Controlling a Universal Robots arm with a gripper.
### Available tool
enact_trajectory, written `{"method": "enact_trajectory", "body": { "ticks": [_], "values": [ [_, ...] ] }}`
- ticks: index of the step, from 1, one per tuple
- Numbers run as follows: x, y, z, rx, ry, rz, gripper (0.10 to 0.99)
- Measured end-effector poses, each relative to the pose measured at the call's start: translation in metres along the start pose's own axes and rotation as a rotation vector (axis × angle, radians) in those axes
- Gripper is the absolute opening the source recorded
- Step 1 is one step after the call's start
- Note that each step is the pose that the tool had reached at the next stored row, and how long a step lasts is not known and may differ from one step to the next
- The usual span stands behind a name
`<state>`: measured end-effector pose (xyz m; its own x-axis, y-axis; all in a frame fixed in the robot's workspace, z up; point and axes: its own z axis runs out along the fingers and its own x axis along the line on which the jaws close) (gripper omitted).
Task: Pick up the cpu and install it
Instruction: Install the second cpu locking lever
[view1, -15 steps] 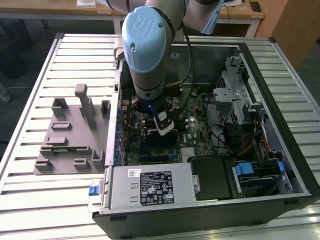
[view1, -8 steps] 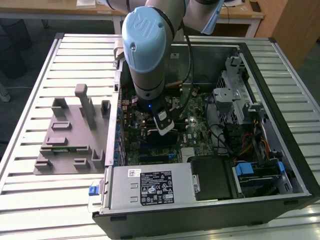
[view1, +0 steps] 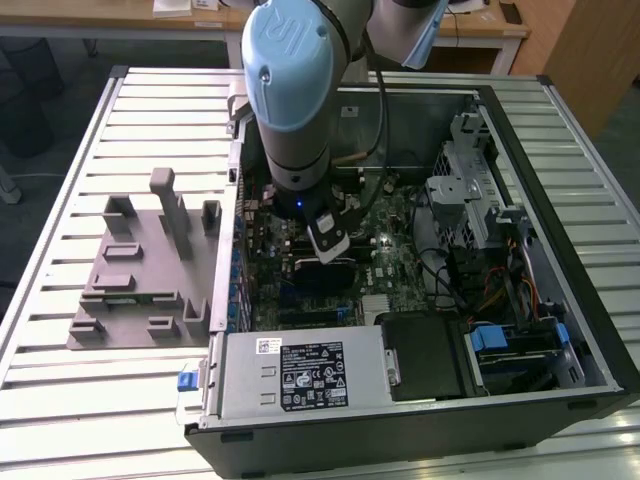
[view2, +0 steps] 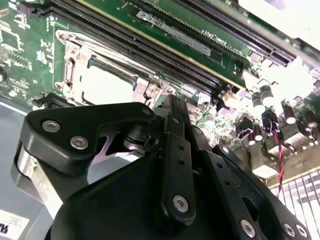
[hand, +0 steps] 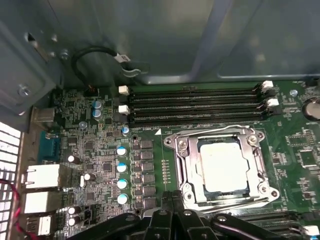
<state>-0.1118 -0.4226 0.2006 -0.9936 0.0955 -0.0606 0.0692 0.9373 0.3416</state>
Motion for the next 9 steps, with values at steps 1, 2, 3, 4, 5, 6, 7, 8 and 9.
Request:
{"method": "enact_trajectory", "body": {
  "ticks": [1, 2, 3, 4, 5, 6, 7, 8, 9],
  "values": [
    [-0.0001, 0.0008, -0.0023, 0.0, 0.0, 0.0, 0.106],
    [-0.0003, 0.0016, -0.0046, 0.001, -0.0001, 0.0, 0.106],
    [-0.0004, 0.0024, -0.0066, 0.004, -0.0002, 0.0, 0.106],
    [-0.0005, 0.003, -0.0079, 0.011, -0.0011, -0.001, 0.106],
    [-0.0007, 0.0034, -0.009, 0.021, -0.0018, -0.001, 0.106],
    [-0.0009, 0.0036, -0.01, 0.032, -0.0025, -0.002, 0.106],
    [-0.001, 0.0039, -0.0107, 0.046, -0.0036, -0.003, 0.106],
    [-0.0015, 0.0041, -0.011, 0.058, -0.0045, -0.004, 0.106],
    [-0.0027, 0.0044, -0.0109, 0.062, -0.0049, -0.004, 0.106]
  ]
}}
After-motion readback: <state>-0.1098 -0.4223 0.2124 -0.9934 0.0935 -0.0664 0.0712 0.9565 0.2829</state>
